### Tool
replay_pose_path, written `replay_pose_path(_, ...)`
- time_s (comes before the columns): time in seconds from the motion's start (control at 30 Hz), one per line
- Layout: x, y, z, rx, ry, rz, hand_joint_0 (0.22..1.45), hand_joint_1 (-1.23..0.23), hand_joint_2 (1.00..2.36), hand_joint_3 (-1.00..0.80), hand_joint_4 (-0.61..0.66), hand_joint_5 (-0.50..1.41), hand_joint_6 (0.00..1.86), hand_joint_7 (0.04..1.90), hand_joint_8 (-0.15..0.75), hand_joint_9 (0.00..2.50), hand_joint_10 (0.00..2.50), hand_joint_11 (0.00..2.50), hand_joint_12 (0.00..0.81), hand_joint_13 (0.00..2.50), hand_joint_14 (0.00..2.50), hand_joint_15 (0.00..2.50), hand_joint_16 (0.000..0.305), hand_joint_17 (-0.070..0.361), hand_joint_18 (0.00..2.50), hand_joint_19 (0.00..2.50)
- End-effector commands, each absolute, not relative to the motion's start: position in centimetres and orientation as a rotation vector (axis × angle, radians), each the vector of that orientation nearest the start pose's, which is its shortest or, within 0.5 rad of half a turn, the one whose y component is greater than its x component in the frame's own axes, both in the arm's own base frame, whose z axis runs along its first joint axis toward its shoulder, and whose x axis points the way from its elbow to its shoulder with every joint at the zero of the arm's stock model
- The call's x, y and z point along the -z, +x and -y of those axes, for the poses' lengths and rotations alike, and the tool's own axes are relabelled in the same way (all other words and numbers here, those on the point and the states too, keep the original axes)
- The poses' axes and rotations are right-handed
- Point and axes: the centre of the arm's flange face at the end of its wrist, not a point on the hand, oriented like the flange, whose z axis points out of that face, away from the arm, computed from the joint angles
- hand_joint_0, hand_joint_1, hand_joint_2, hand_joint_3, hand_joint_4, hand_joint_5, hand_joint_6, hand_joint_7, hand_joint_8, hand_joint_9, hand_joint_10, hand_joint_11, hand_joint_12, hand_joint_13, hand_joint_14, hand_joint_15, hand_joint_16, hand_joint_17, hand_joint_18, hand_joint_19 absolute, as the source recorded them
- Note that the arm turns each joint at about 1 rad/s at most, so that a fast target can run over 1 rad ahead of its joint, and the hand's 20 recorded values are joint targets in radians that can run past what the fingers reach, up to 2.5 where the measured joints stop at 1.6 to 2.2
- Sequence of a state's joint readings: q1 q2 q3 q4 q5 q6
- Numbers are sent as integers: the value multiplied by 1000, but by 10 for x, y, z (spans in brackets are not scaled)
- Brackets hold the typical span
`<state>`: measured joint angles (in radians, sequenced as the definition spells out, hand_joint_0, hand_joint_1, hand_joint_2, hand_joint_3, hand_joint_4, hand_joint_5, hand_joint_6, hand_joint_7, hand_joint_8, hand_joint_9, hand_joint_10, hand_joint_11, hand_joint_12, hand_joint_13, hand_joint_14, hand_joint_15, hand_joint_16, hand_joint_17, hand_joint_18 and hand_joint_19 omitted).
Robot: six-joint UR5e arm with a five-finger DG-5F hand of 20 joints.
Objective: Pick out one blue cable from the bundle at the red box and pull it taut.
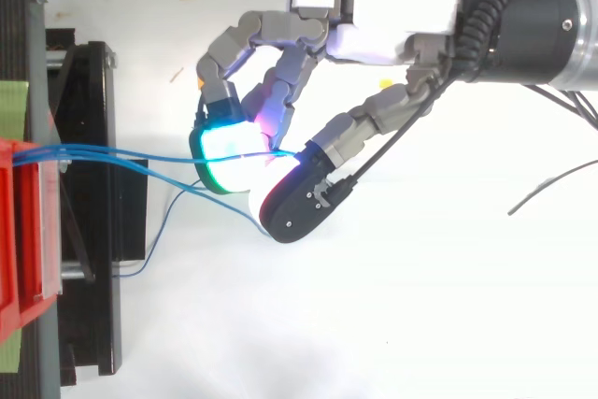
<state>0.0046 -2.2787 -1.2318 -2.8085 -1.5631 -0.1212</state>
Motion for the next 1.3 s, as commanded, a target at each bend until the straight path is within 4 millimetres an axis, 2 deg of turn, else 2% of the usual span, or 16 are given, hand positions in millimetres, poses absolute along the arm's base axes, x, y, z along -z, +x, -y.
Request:
replay_pose_path(0.0, -240, 739, 131, -1101, 1146, -1291, 610, -863, 1000, -500, 92, -141, 909, 1016, 297, 1148, 30, 772, 497, 800, 21, 490, 62, 139, 723, 710)
replay_pose_path(0.23, -240, 739, 131, -1112, 1156, -1283, 524, -697, 1000, -500, 126, -132, 860, 971, 310, 1175, 30, 760, 495, 786, 20, 486, 65, 146, 686, 712)
replay_pose_path(0.5, -242, 739, 131, -1114, 1155, -1280, 526, -525, 1000, -500, 111, -121, 837, 987, 312, 1220, 30, 751, 483, 772, 19, 482, 64, 143, 651, 718)
replay_pose_path(0.57, -241, 739, 132, -1112, 1156, -1280, 565, -483, 1000, -500, 101, -119, 833, 1004, 303, 1219, 30, 757, 469, 765, 20, 488, 61, 138, 633, 721)
replay_pose_path(0.7, -241, 739, 131, -1113, 1156, -1281, 620, -525, 1000, -500, 85, -117, 837, 1032, 303, 1226, 31, 776, 467, 770, 20, 490, 60, 135, 625, 736)
replay_pose_path(1.0, -241, 738, 132, -1112, 1158, -1281, 611, -679, 1018, -251, 80, -114, 859, 1084, 310, 1223, 30, 774, 478, 774, 19, 490, 61, 136, 644, 724)
replay_pose_path(1.13, -241, 739, 132, -1113, 1157, -1282, 616, -800, 1022, -154, 103, -122, 883, 1118, 317, 1204, 31, 783, 483, 774, 21, 489, 61, 137, 652, 716)
replay_pose_path(1.27, -241, 738, 132, -1114, 1158, -1282, 630, -831, 1025, -117, 76, -125, 889, 1161, 316, 1203, 31, 774, 483, 773, 20, 494, 61, 137, 657, 712)
